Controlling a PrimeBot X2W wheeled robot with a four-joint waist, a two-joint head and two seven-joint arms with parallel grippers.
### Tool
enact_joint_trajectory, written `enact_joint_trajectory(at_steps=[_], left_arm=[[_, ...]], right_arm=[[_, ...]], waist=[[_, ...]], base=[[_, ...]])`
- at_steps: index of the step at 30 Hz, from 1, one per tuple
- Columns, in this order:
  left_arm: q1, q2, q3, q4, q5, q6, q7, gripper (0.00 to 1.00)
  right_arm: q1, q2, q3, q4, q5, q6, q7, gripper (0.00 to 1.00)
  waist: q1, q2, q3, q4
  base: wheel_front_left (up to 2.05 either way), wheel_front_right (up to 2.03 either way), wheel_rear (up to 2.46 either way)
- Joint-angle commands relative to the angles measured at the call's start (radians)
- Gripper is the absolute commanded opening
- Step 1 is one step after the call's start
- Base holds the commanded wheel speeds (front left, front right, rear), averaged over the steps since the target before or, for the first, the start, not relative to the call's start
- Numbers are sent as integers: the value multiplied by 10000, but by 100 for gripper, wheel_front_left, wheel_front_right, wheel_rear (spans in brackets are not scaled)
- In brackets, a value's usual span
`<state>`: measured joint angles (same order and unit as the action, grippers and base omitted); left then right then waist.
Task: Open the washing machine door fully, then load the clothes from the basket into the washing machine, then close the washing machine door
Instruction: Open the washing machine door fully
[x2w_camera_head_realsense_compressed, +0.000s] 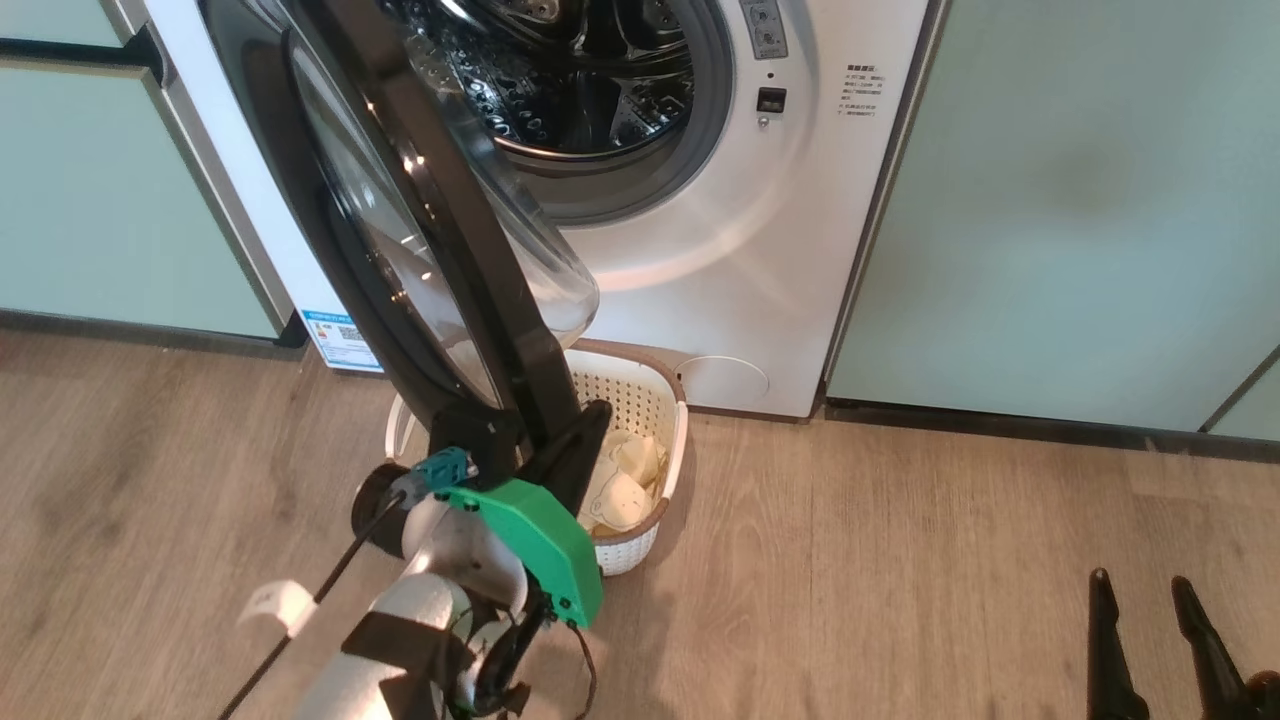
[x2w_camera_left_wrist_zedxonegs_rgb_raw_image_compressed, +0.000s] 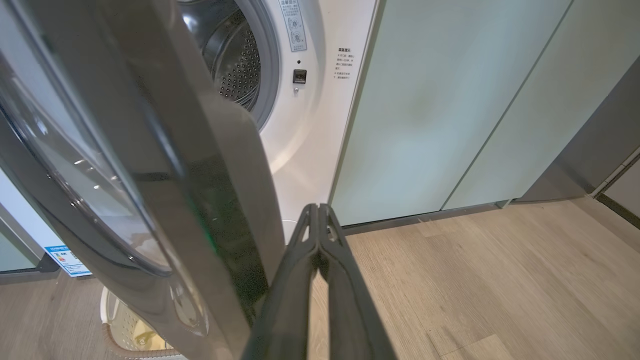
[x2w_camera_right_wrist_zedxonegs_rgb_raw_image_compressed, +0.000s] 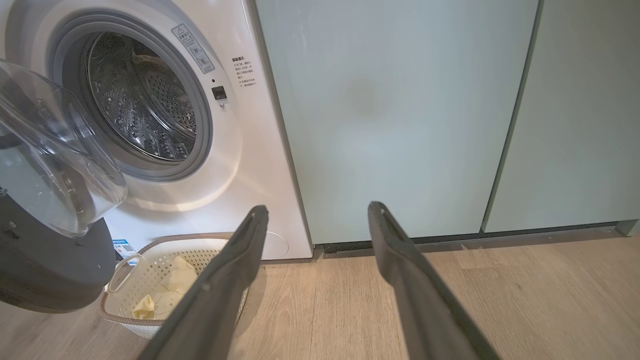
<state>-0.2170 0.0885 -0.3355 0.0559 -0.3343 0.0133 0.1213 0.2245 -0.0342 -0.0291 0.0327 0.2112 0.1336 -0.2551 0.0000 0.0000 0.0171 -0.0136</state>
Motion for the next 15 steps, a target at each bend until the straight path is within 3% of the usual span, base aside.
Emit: enact_joint_trajectory(at_steps=[1, 15], left_arm=[[-619, 190, 438, -274, -33, 84, -124, 0], [-736, 371, 508, 3, -27, 223, -352, 0]], right_arm=[[-173, -160, 198, -292, 0, -29, -67, 100], [-204, -160, 289, -267, 38, -29, -67, 100]], waist=[[0, 0, 2, 10], [0, 0, 10, -7]], base=[[0, 0, 0], [0, 0, 0]])
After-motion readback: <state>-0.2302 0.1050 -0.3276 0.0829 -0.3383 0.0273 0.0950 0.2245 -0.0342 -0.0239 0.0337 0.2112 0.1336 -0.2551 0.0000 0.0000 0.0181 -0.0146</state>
